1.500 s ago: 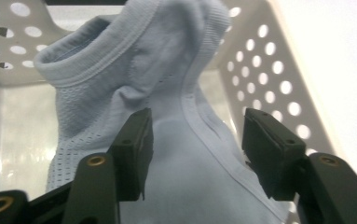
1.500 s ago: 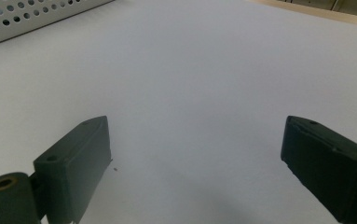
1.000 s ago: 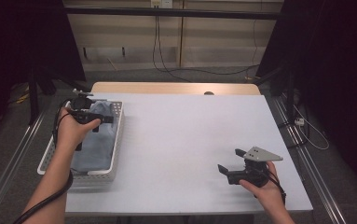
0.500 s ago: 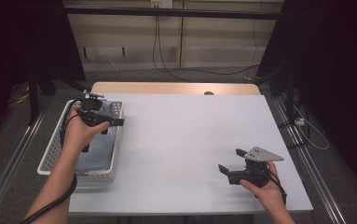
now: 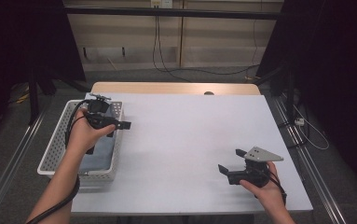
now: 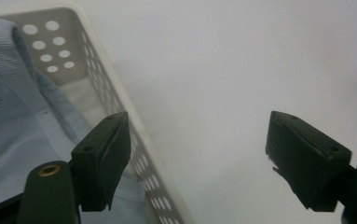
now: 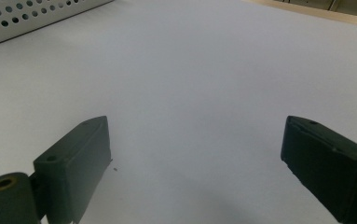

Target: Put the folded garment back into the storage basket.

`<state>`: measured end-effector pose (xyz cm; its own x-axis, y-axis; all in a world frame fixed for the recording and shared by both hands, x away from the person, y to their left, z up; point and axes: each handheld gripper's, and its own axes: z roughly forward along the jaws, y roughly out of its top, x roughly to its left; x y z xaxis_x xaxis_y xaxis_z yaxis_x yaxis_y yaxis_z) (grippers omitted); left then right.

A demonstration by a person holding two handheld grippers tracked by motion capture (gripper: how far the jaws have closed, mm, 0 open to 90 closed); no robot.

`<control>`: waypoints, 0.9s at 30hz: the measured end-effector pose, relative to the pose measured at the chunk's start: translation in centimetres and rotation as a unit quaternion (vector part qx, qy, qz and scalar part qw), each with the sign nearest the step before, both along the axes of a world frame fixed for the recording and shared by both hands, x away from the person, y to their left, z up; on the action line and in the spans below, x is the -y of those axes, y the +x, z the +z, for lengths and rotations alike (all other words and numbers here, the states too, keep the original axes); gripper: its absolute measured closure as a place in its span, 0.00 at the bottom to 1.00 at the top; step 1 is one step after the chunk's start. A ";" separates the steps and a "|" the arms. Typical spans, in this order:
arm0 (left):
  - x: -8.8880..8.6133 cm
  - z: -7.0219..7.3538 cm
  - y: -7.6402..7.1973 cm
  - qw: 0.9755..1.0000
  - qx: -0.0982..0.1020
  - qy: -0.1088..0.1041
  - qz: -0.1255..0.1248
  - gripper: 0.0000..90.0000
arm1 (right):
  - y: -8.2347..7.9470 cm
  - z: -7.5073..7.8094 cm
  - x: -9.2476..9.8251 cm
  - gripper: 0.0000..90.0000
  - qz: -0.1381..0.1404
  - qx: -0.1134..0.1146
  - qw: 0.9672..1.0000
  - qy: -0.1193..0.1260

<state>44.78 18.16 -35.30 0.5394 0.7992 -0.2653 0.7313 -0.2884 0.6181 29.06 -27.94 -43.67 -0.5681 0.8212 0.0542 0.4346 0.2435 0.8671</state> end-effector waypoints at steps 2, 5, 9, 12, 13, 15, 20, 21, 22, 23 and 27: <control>0.3 0.1 -0.1 1.000 0.000 0.001 -0.006 0.24 | 0.0 0.0 0.0 0.08 0.000 0.000 1.000 0.000; 0.8 0.1 -0.3 1.000 0.003 -0.001 -0.014 0.22 | 0.0 0.0 0.0 0.08 0.000 0.001 1.000 0.000; 1.4 0.1 -0.5 1.000 0.005 -0.001 -0.024 0.21 | 0.0 0.0 0.1 0.08 0.000 0.000 1.000 0.001; 1.8 0.1 -0.7 1.000 0.004 -0.001 -0.030 0.20 | 0.0 0.0 0.1 0.08 0.001 0.000 1.000 0.002; 1.9 0.1 -0.8 0.999 0.005 0.000 -0.032 0.20 | 0.0 0.0 0.1 0.08 0.001 -0.001 1.000 0.002; 2.1 0.1 -0.9 0.999 0.006 -0.001 -0.036 0.19 | 0.0 0.0 0.0 0.08 0.003 0.000 1.000 0.001; 2.5 0.1 -1.3 0.999 0.010 0.000 -0.046 0.19 | -0.1 0.0 0.1 0.08 0.003 -0.001 1.000 0.003; 2.6 0.1 -1.3 0.999 0.010 -0.003 -0.047 0.19 | -0.1 0.0 0.1 0.08 0.003 -0.001 1.000 0.004; 2.8 0.1 -1.4 0.999 0.011 -0.003 -0.049 0.19 | -0.1 0.0 0.1 0.08 0.004 -0.001 1.000 0.004; 2.9 0.1 -1.5 0.999 0.012 -0.004 -0.046 0.19 | 0.0 0.0 0.1 0.08 0.003 -0.001 1.000 0.003; 3.3 0.0 -1.7 0.998 0.014 -0.005 -0.056 0.18 | 0.0 0.0 0.1 0.08 0.006 -0.003 1.000 0.002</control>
